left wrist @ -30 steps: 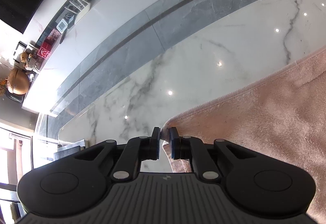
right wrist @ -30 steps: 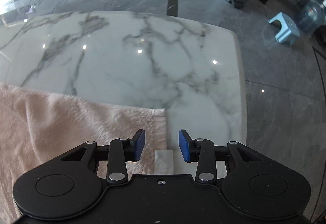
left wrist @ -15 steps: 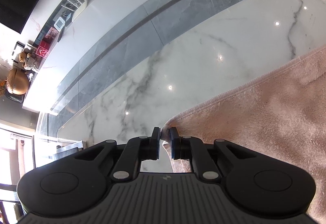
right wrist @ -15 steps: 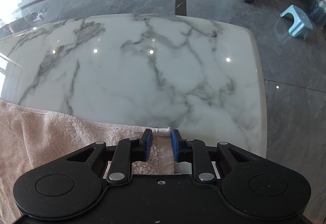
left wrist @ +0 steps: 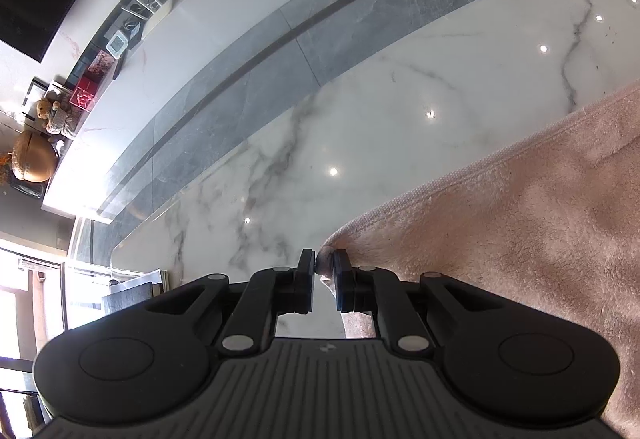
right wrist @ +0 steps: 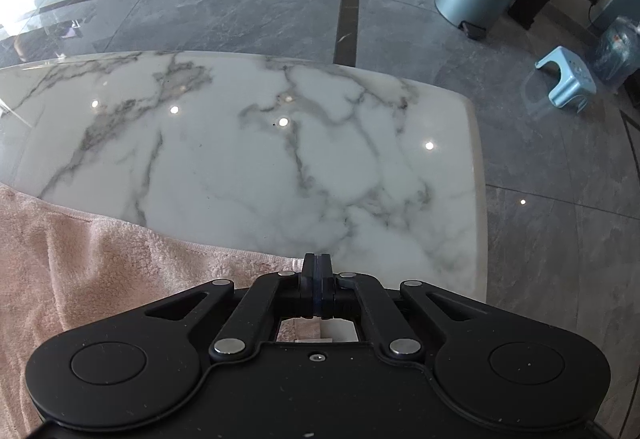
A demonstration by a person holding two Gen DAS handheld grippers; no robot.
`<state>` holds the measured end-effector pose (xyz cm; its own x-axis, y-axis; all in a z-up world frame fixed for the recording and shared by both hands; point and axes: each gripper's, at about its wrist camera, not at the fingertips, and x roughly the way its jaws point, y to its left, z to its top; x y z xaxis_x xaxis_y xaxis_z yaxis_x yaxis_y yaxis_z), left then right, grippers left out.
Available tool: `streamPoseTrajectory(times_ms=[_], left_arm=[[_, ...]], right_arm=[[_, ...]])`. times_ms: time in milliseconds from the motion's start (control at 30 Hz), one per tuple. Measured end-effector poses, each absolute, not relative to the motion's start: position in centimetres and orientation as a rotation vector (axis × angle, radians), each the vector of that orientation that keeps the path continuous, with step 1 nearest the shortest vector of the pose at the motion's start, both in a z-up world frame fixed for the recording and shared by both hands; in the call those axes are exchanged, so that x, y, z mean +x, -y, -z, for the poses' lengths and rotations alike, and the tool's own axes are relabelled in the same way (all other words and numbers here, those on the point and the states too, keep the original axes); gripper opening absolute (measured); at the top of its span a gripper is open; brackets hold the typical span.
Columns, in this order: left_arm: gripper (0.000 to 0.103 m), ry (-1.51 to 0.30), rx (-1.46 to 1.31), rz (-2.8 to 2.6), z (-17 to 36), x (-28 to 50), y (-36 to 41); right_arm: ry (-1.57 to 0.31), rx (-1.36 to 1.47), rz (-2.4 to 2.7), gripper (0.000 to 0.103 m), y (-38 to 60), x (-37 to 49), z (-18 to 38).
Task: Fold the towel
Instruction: 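Pull the held towel edges apart with both tools to straighten the towel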
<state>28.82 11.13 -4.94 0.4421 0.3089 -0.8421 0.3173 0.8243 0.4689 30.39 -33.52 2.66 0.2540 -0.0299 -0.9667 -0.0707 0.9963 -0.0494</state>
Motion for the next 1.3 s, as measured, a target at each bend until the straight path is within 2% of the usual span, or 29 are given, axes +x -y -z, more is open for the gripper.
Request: streamPoseTrajectory(times_ms=[100,233,300,367,467,833,933,967,1100,1200,1300], left_arm=[[0.009,-1.14,0.637,0.004,5.0,28.5,-10.9],[0.009,-1.147,0.641,0.002,4.9,28.3,-10.8],[0.009,-1.152,0.644,0.001,4.9,28.2,-10.6],[0.009,-1.156,0.648,0.0,4.9,28.2,-10.5],[0.009,-1.16,0.654,-0.001,4.9,28.5,-10.4],[0.009,-1.175,0.663,-0.006,5.0,29.6,-11.2],[0.009,-1.177,0.669,-0.007,5.2,29.7,-11.0],[0.009,-1.177,0.672,-0.006,5.3,29.7,-11.0],[0.009,-1.176,0.675,-0.005,5.4,29.6,-11.2],[0.009,-1.173,0.669,-0.004,5.1,29.5,-11.5],[0.009,-1.168,0.645,-0.006,4.8,29.5,-11.8]], right_arm=[[-1.304,-0.072,-0.043,0.002,33.7,30.8,-2.3],[-1.323,-0.015,-0.065,0.01,34.6,31.6,-1.4],[-1.342,0.007,-0.092,0.022,35.1,31.9,-1.1],[-1.362,0.021,-0.128,0.041,35.4,32.0,-0.9],[-1.377,0.006,-0.175,0.044,35.4,32.0,-0.7],[-1.378,-0.167,-0.317,0.044,34.6,31.8,0.2],[-1.366,-0.21,-0.345,0.025,33.7,31.4,0.1],[-1.363,-0.219,-0.352,0.021,33.4,31.3,0.1],[-1.344,-0.268,-0.341,0.016,32.6,30.9,-0.2],[-1.325,-0.285,-0.335,0.008,32.3,30.5,-0.7],[-1.298,-0.28,-0.316,0.008,32.4,30.3,-1.7]])
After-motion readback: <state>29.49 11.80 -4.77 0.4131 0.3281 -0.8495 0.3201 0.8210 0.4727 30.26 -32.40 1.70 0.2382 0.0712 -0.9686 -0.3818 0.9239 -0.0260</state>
